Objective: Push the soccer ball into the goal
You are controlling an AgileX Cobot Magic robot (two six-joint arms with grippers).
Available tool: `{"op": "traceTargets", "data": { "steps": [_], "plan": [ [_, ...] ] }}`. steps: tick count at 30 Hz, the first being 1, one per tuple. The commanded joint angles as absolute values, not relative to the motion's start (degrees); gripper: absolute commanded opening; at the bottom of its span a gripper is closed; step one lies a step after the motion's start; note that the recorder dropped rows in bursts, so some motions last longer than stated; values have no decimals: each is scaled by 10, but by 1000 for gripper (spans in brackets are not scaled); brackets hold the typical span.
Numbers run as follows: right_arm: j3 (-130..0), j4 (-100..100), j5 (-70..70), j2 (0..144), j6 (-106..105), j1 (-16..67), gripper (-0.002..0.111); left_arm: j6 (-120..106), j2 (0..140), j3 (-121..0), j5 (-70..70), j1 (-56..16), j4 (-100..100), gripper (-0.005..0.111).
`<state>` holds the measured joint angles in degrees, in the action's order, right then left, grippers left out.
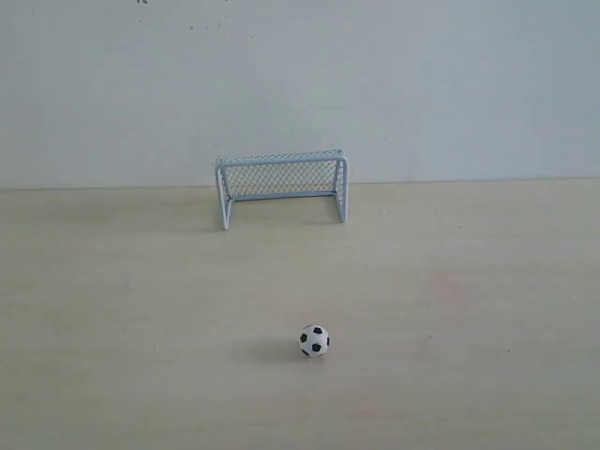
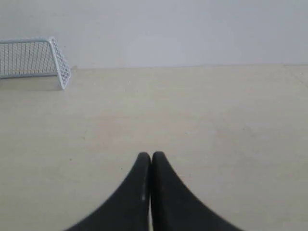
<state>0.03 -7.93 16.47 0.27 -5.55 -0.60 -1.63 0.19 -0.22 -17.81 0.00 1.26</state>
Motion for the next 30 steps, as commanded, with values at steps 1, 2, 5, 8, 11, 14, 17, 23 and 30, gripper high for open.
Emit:
{"op": "traceTargets", "data": {
  "steps": [1, 2, 5, 8, 11, 14, 17, 23, 30],
  "plan": [
    [0, -77, 116, 0, -54, -5, 0, -17, 0, 0, -175, 0, 17, 4],
    [0, -78, 98, 0, -54, -5, 0, -17, 0, 0, -175, 0, 17, 4],
    [0, -78, 22, 0, -54, -5, 0, -17, 0, 0, -175, 0, 17, 4],
    [0, -78, -60, 0, -54, -5, 0, -17, 0, 0, -175, 0, 17, 4],
    [0, -78, -151, 0, -54, -5, 0, -17, 0, 0, -175, 0, 17, 4],
    [0, -78, -270, 0, -55, -5, 0, -17, 0, 0, -175, 0, 17, 4],
    [-11, -78, -309, 0, -87, -5, 0, -17, 0, 0, -175, 0, 17, 4],
    [-254, -259, -40, 145, -346, -5, 0, -17, 0, 0, -175, 0, 17, 4],
    [-407, -268, 135, 422, -353, -5, 0, -17, 0, 0, -175, 0, 17, 4]
  ]
}}
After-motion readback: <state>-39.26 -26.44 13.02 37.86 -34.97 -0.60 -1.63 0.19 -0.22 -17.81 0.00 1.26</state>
